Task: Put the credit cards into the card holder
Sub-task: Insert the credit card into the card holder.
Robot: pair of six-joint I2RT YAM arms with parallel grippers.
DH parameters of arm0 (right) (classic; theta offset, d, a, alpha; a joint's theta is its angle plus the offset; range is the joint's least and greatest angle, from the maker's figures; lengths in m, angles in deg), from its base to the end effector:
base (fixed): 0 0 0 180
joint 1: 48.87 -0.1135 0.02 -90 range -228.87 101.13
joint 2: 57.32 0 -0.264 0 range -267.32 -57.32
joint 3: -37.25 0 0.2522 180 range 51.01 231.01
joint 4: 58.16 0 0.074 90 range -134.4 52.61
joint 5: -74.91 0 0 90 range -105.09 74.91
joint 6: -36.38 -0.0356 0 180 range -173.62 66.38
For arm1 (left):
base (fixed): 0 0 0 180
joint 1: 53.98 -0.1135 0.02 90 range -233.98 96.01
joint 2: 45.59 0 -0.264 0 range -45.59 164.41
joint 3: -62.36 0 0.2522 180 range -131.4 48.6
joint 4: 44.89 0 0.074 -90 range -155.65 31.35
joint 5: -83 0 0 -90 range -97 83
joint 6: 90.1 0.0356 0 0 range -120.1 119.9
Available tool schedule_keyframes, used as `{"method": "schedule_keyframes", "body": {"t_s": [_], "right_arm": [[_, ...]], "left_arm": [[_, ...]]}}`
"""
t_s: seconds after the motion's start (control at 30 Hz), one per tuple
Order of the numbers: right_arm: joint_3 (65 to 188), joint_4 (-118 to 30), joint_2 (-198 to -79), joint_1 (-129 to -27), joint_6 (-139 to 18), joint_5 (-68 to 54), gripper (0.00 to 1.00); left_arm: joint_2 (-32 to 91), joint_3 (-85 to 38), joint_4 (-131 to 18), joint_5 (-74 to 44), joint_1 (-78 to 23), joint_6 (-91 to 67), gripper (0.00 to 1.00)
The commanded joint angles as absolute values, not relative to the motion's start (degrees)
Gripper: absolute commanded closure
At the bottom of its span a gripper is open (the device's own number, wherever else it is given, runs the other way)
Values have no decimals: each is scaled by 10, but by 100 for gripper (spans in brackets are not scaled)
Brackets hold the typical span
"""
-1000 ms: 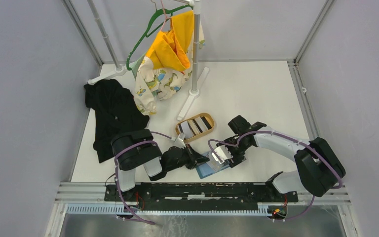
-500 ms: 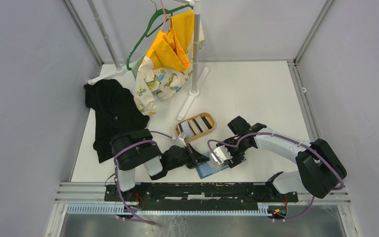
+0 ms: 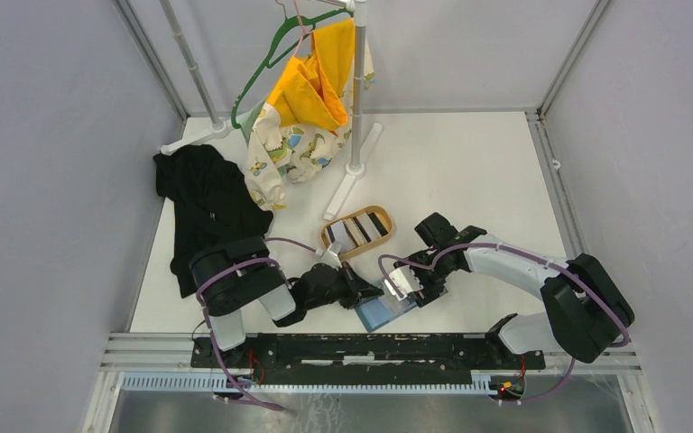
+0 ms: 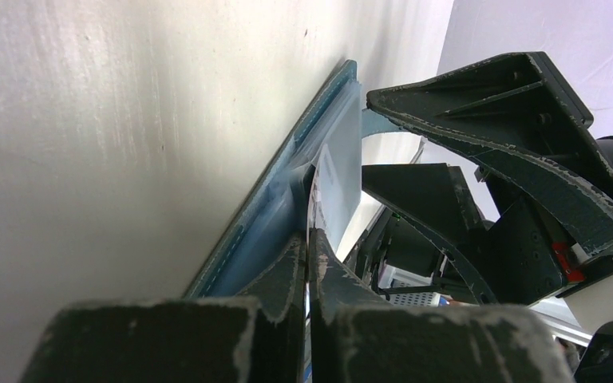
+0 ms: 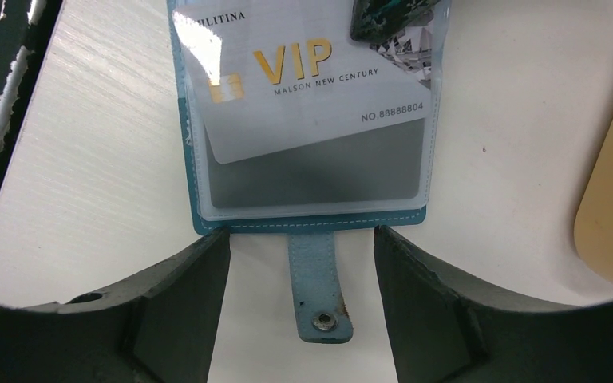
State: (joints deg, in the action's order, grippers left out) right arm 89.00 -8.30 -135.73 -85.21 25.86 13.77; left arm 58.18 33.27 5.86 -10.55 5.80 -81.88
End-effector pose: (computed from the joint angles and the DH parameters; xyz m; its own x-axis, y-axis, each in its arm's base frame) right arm 0.1645 0.1424 0.1567 0.4563 -0.7333 -0.5040 -0.8815 -0.4499 -0.1435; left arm 0.1237 -0.2168 0.0822 -0.9110 -0.3987 -0.1058 -0.0747 0.4117 -0.9082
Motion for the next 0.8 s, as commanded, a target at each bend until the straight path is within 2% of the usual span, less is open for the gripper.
{"method": "schedule_keyframes", "body": {"t_s": [0.0,0.47,0.77], "right_arm": [[868,-151,-1372,-861,264,133,29],[868,-154,-1372,-864,260,134,28],[876,-148,-1323,-861,253,134,21]], "left_arm": [[575,320,-3,-137,60,-767,98],[558,289,-73,-143,54,-730,97],[570,293,-57,-149,46,-733,90]]}}
